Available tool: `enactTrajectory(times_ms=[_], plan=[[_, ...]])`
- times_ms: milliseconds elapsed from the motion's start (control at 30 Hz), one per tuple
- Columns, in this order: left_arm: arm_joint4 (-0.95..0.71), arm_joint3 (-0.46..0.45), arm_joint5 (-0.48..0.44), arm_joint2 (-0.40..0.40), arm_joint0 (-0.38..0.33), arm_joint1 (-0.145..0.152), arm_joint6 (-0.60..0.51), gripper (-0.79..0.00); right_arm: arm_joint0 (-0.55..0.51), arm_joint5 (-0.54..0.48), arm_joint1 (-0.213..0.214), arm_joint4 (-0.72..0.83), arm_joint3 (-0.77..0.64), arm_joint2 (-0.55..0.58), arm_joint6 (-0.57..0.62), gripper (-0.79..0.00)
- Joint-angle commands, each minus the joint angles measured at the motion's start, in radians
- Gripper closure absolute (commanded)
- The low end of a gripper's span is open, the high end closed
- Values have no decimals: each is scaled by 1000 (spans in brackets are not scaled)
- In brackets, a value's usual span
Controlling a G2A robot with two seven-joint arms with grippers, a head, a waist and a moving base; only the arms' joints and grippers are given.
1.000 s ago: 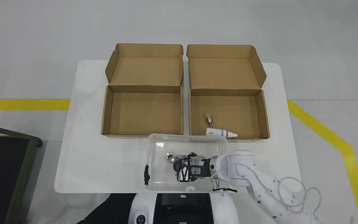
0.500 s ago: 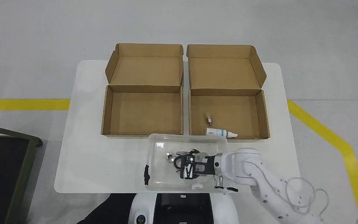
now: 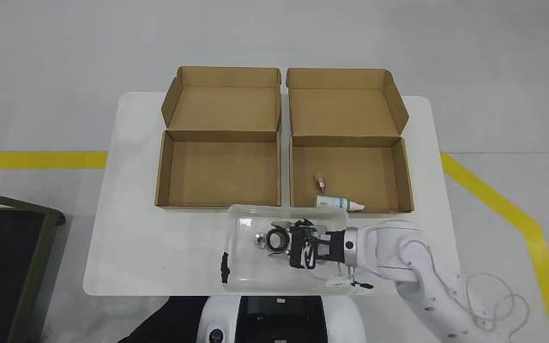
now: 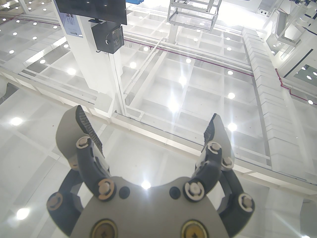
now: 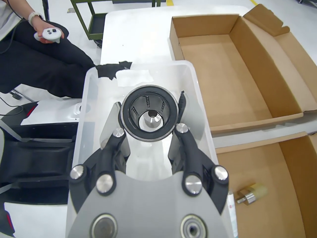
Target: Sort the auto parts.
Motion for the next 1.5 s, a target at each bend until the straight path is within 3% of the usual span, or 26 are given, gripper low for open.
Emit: enactTrajectory(times_ms=[0, 367, 667, 1000, 1467], plan=[[0, 0, 0, 0, 0, 0, 0, -785, 8, -2, 0, 33, 3, 9, -17, 0], [0, 0, 0, 0, 0, 0, 0, -785, 61, 5, -7, 147, 0, 71, -207, 0], [0, 0, 0, 0, 0, 0, 0, -785, 123, -24, -5, 285, 6, 132, -232, 0], [0, 0, 0, 0, 0, 0, 0, -785, 177, 51, -5, 298, -22, 214, -258, 0], [0, 0, 0, 0, 0, 0, 0, -785, 286, 10, -15, 413, 72, 225, -300, 0]])
